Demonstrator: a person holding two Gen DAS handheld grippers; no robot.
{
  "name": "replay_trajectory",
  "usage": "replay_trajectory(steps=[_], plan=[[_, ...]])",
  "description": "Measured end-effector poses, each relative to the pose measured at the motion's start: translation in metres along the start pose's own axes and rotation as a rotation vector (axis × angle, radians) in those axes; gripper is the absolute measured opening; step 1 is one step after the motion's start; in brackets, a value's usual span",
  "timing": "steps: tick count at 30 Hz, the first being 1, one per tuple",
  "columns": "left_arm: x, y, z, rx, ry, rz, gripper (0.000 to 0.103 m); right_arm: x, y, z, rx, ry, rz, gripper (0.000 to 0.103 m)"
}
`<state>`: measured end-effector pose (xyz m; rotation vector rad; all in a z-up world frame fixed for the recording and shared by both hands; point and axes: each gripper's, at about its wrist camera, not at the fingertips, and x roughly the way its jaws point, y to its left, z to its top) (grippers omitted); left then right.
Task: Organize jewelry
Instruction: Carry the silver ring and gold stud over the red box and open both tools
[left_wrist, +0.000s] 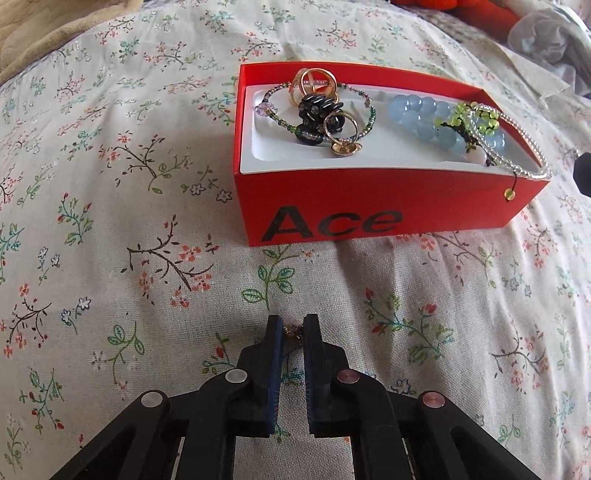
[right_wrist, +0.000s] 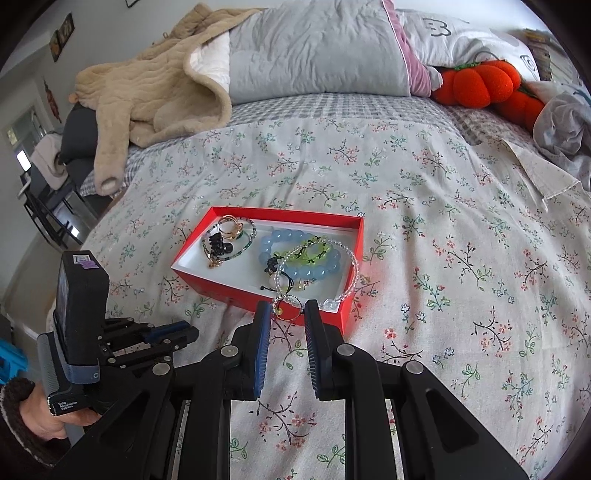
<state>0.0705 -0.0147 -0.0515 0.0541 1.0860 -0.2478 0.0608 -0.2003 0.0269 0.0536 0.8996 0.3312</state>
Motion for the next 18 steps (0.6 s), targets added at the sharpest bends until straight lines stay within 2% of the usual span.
replay_trajectory(steps=[4,12,18], plan=[[-0.016,-0.002,0.003,-0.002,-0.032,-0.027,0.005,-0.003,-0.001,0.002,0.0,-0.008,0.0,0.02],[-0.058,-0.007,0.027,-0.001,-0.153,-0.087,0.005,-0.004,-0.002,0.01,0.002,-0.023,-0.007,0.02],[-0.064,-0.014,0.048,0.016,-0.213,-0.112,0.006,0.006,-0.004,0.016,0.002,-0.017,-0.014,0.02]])
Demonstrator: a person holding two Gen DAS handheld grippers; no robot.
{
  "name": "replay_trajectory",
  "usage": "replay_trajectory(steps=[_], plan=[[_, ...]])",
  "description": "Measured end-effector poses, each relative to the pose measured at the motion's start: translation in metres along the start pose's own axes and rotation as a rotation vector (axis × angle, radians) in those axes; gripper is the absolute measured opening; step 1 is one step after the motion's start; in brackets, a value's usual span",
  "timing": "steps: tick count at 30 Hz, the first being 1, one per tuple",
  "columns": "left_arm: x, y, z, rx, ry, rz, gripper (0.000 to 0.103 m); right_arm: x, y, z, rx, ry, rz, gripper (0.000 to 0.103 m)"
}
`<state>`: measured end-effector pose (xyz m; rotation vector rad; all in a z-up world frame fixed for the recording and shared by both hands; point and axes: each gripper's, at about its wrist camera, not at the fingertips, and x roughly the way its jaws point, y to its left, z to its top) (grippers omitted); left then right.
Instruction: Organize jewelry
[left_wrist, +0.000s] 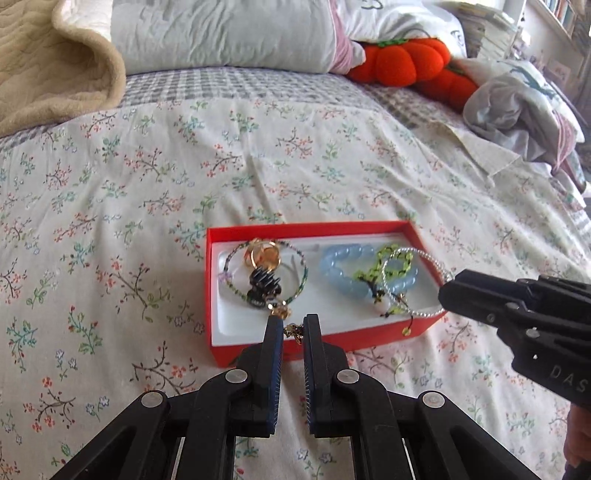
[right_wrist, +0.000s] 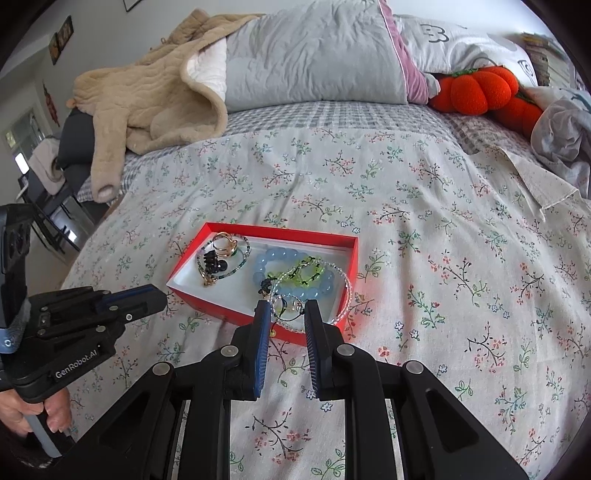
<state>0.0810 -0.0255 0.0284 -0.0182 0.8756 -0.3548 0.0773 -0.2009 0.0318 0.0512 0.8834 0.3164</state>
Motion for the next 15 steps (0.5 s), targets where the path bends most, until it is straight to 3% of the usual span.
replay_trajectory(steps=[7,12,14,15], plan=[[0.013,-0.007,0.008,0.035,-0.031,0.022,0.008,0.016,-0.001,0.006,0.001,0.011,-0.006,0.02],[0.012,-0.007,0.007,0.046,-0.023,0.053,0.027,0.02,-0.003,0.01,0.011,0.01,0.026,0.023],[0.008,-0.005,0.005,0.041,-0.025,0.063,0.04,0.019,-0.004,0.011,0.02,0.01,0.025,0.03],[0.006,-0.005,0.003,0.035,-0.023,0.07,0.041,0.017,-0.004,0.011,0.024,0.007,0.025,0.036]])
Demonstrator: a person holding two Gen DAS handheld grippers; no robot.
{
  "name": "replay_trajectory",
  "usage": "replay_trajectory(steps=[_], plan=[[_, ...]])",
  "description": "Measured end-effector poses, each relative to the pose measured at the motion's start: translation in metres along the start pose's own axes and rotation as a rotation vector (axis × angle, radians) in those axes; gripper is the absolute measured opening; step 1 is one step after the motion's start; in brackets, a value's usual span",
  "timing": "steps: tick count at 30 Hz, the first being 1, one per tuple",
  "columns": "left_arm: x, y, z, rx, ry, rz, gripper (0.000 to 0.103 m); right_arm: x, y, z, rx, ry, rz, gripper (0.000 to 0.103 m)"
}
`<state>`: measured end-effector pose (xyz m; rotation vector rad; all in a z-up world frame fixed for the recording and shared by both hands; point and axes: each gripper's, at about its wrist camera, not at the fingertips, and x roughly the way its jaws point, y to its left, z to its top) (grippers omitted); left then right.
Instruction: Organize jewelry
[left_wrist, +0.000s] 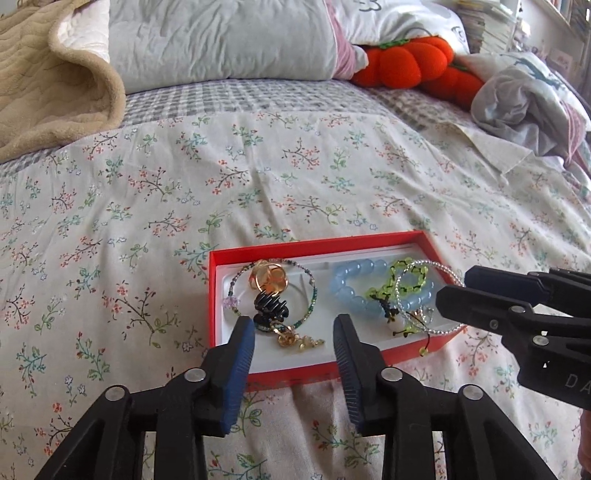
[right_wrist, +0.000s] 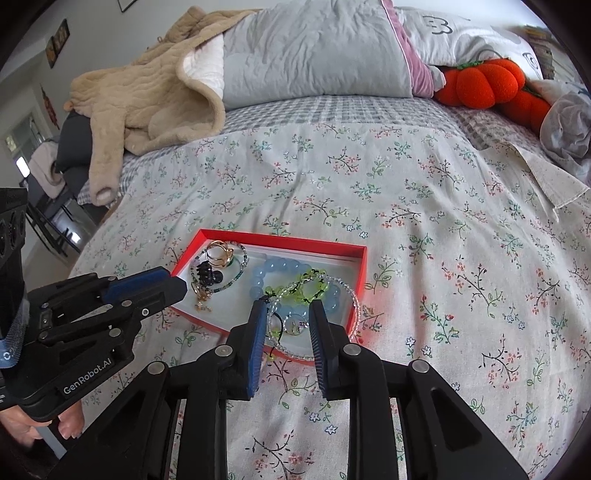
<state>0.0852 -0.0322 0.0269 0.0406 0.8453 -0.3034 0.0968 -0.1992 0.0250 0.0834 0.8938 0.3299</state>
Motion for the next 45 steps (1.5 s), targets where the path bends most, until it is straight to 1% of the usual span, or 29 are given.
replay_trajectory(steps=[1,3,5,6,8,10,13,15,17,20,22,24,30,45], plan=[[-0.002,0.002,-0.002,-0.009,0.007,0.005,0.044,-0.003,0.0,0.0,0.004,-0.003,-0.004,0.038],[-0.006,0.004,-0.007,-0.027,0.03,0.023,0.052,-0.009,-0.001,-0.001,0.012,-0.005,-0.022,0.044],[-0.01,0.005,-0.015,-0.042,0.045,0.056,0.072,-0.015,0.0,-0.003,0.021,0.002,-0.047,0.049],[-0.013,0.006,-0.018,-0.045,0.047,0.078,0.075,-0.019,0.0,-0.005,0.026,0.004,-0.048,0.052],[-0.02,0.005,-0.027,-0.048,0.04,0.127,0.088,-0.025,0.001,-0.011,0.032,0.015,-0.06,0.056],[-0.027,0.004,-0.035,-0.046,0.035,0.157,0.093,-0.031,0.003,-0.018,0.035,0.027,-0.081,0.06],[-0.035,0.003,-0.046,-0.053,0.044,0.201,0.102,-0.04,0.004,-0.031,0.051,0.054,-0.125,0.071],[-0.041,0.002,-0.053,-0.056,0.045,0.219,0.103,-0.046,0.003,-0.039,0.065,0.056,-0.147,0.083],[-0.044,0.001,-0.057,-0.063,0.054,0.231,0.103,-0.053,0.003,-0.046,0.079,0.051,-0.179,0.091],[-0.048,0.003,-0.065,-0.092,0.066,0.233,0.103,-0.058,0.007,-0.053,0.079,0.058,-0.214,0.095],[-0.048,0.004,-0.069,-0.103,0.073,0.237,0.103,-0.058,0.012,-0.058,0.058,0.064,-0.246,0.095],[-0.048,0.005,-0.072,-0.108,0.079,0.238,0.103,-0.056,0.015,-0.062,0.038,0.075,-0.257,0.095],[-0.044,0.008,-0.074,-0.119,0.096,0.234,0.103,-0.045,0.02,-0.063,0.02,0.098,-0.253,0.095],[-0.043,0.005,-0.073,-0.103,0.094,0.24,0.103,-0.038,0.022,-0.062,0.014,0.11,-0.256,0.095]])
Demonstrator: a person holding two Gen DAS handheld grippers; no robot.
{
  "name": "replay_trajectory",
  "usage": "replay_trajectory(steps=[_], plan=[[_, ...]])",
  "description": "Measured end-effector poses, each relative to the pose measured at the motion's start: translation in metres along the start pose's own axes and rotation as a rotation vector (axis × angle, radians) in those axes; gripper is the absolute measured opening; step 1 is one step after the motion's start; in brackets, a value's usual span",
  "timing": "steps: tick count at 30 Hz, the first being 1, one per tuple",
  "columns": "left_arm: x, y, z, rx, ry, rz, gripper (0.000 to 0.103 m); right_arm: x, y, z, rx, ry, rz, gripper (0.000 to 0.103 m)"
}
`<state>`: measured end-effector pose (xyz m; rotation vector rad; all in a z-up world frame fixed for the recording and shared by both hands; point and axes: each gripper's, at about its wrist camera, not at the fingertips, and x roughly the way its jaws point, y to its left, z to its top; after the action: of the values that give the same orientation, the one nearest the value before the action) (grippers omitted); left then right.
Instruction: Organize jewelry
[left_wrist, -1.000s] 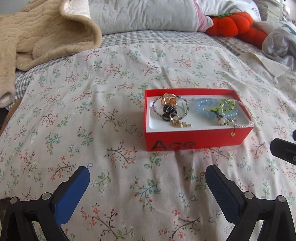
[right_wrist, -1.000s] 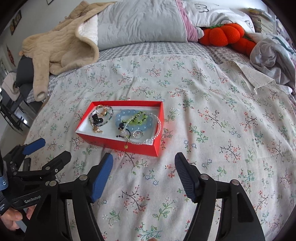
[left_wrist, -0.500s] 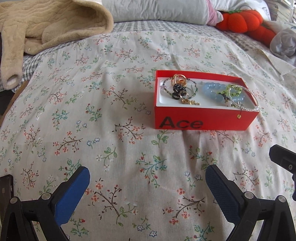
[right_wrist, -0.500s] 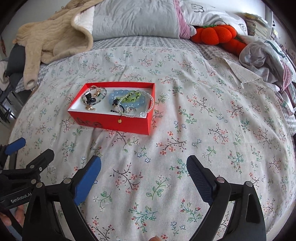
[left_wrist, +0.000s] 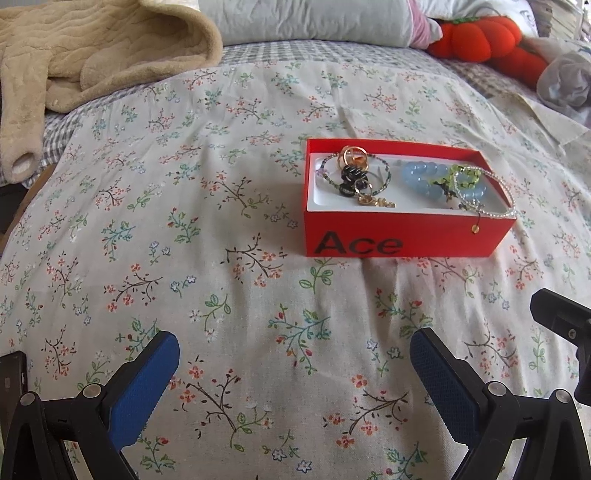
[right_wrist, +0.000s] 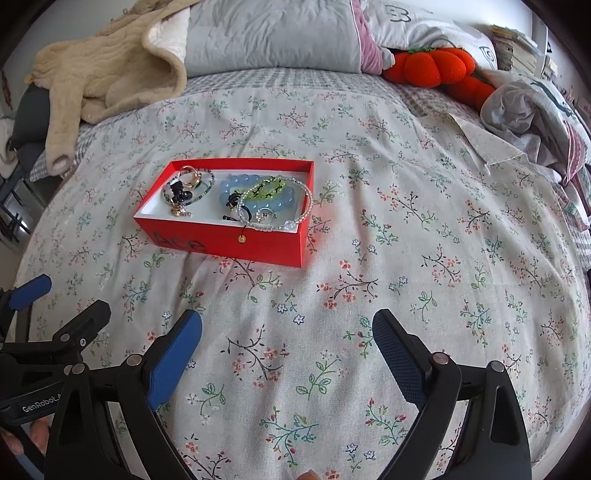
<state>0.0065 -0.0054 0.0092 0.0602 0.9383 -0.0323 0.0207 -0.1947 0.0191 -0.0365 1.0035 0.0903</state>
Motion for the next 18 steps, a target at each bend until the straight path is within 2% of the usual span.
replay_trajectory(steps=[18], plan=[[0.0054,0.0008,-0.0021,-0.002,0.022,0.008,0.103,0.0021,0.0014,-0.0009,-0.004,0.005,-0.006,0.095]])
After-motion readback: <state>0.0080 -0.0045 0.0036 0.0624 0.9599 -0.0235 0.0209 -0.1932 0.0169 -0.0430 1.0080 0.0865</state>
